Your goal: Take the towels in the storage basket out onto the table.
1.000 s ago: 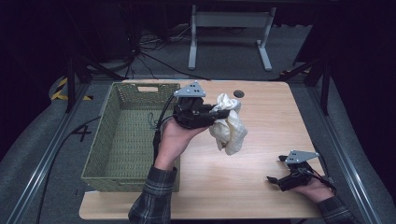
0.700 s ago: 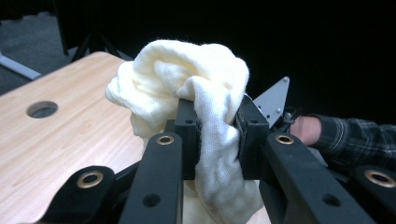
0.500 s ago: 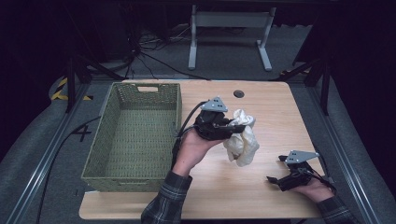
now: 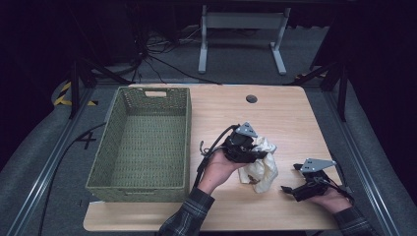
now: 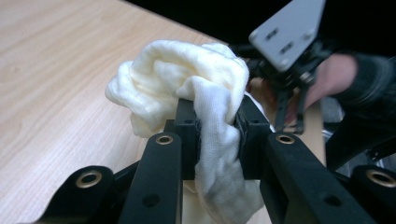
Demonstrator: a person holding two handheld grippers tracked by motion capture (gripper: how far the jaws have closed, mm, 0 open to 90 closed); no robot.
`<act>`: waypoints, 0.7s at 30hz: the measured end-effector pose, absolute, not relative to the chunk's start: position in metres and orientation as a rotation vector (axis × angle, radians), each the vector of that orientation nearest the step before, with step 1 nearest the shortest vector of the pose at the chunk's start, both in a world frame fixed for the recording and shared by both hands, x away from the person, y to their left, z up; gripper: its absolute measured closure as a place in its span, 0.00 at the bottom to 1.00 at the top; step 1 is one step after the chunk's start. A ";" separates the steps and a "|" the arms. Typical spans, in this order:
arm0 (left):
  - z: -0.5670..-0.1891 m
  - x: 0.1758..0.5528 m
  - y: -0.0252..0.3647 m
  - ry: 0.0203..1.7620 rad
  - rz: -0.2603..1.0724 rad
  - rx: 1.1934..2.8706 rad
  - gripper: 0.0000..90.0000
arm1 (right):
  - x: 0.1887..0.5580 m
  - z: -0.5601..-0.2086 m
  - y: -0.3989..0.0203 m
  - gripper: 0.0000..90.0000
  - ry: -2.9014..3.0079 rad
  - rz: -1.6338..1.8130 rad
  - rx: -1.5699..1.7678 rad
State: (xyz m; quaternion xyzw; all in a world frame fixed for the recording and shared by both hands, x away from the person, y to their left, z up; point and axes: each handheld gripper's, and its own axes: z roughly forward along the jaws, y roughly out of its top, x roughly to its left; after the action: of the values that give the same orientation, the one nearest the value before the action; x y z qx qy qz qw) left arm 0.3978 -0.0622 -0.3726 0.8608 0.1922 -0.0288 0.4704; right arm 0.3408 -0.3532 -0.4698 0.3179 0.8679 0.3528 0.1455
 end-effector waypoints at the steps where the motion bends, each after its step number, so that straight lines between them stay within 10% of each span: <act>1: -0.376 0.399 -0.063 0.472 -0.068 2.118 0.83 | 0.341 -0.470 -0.353 0.00 2.499 1.018 0.916; 13: -0.423 0.414 -0.073 0.554 -0.103 2.181 0.82 | 0.339 -0.470 -0.353 0.01 2.494 1.017 0.925; 21: -0.445 0.424 -0.074 0.605 -0.135 2.193 0.72 | 0.339 -0.462 -0.353 0.20 2.535 0.978 0.865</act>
State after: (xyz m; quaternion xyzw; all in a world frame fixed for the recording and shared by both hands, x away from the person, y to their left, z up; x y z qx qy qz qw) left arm 0.4242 -0.0738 -0.4452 0.8741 0.2412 -0.0538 0.4181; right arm 0.3386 -0.3526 -0.4616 0.3002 0.8797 0.3393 0.1445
